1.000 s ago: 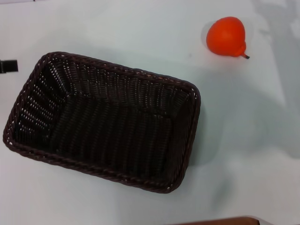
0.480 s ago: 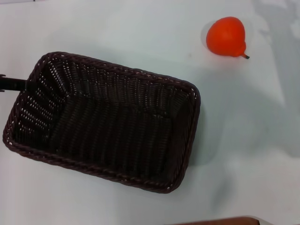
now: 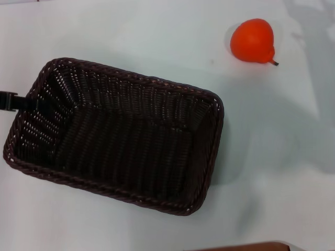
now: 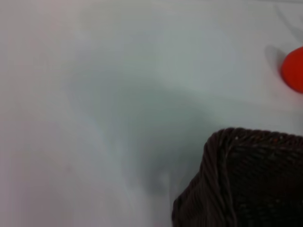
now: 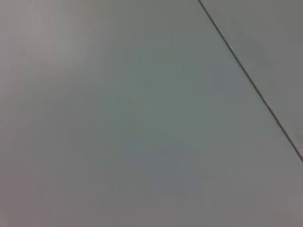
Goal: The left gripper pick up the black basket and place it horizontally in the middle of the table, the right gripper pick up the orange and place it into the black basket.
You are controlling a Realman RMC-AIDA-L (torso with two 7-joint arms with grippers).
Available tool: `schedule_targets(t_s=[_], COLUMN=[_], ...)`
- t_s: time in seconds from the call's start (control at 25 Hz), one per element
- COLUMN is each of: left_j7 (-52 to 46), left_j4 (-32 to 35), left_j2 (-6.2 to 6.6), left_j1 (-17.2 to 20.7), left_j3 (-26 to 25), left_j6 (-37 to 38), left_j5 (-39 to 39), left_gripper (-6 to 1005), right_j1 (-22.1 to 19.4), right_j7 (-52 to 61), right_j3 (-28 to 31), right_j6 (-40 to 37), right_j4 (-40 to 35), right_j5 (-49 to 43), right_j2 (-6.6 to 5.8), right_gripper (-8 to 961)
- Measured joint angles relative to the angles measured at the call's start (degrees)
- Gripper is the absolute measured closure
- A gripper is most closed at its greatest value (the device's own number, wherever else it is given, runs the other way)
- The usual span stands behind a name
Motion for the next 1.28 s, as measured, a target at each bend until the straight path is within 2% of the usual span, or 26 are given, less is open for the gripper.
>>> schedule_targets(t_s=[0.16, 0.36, 0.56, 0.76, 0.92, 1.12, 1.16, 1.28], left_j7=[0.3, 0.4, 0.4, 0.4, -0.2, -2.7, -3.6, -5.3], left_j4=[0.1, 0.1, -0.1, -0.4, 0.5, 0.7, 0.7, 1.0], left_j2=[-0.37, -0.46, -0.64, -0.84, -0.59, -1.10, -1.78, -2.72], left_j1=[-0.3, -0.5, -0.7, -1.0, -1.2, -1.1, -1.0, -1.0], left_j3=[0.0, 0.1, 0.1, -2.1, -7.4, -11.1, -13.3, -16.0], left_j6=[0.0, -0.2, -0.4, -1.1, -2.7, -2.6, -2.4, -2.0], left_j5=[1.7, 2.1, 2.0, -0.7, -4.7, -5.4, -5.5, -5.6], left_gripper=[297, 444, 671, 833, 829, 825, 824, 821], right_j1=[0.1, 0.1, 0.3, 0.3, 0.3, 0.3, 0.3, 0.3], right_j7=[-0.2, -0.1, 0.0, 0.0, 0.1, 0.1, 0.1, 0.1], right_j3=[0.4, 0.5, 0.5, 0.6, 1.3, 1.3, 1.3, 1.3], right_j6=[-0.3, -0.4, -1.5, -1.6, -1.7, -1.7, -1.7, -1.8], right_j4=[0.1, 0.4, 0.6, 0.6, 0.7, 0.7, 0.7, 0.7], right_j5=[0.0, 0.0, 0.0, 0.0, 0.0, 0.0, 0.0, 0.0], right_j2=[-0.10, -0.09, -0.07, -0.07, -0.07, -0.07, -0.07, -0.07], right_gripper=[7, 7, 7, 7, 7, 7, 7, 7])
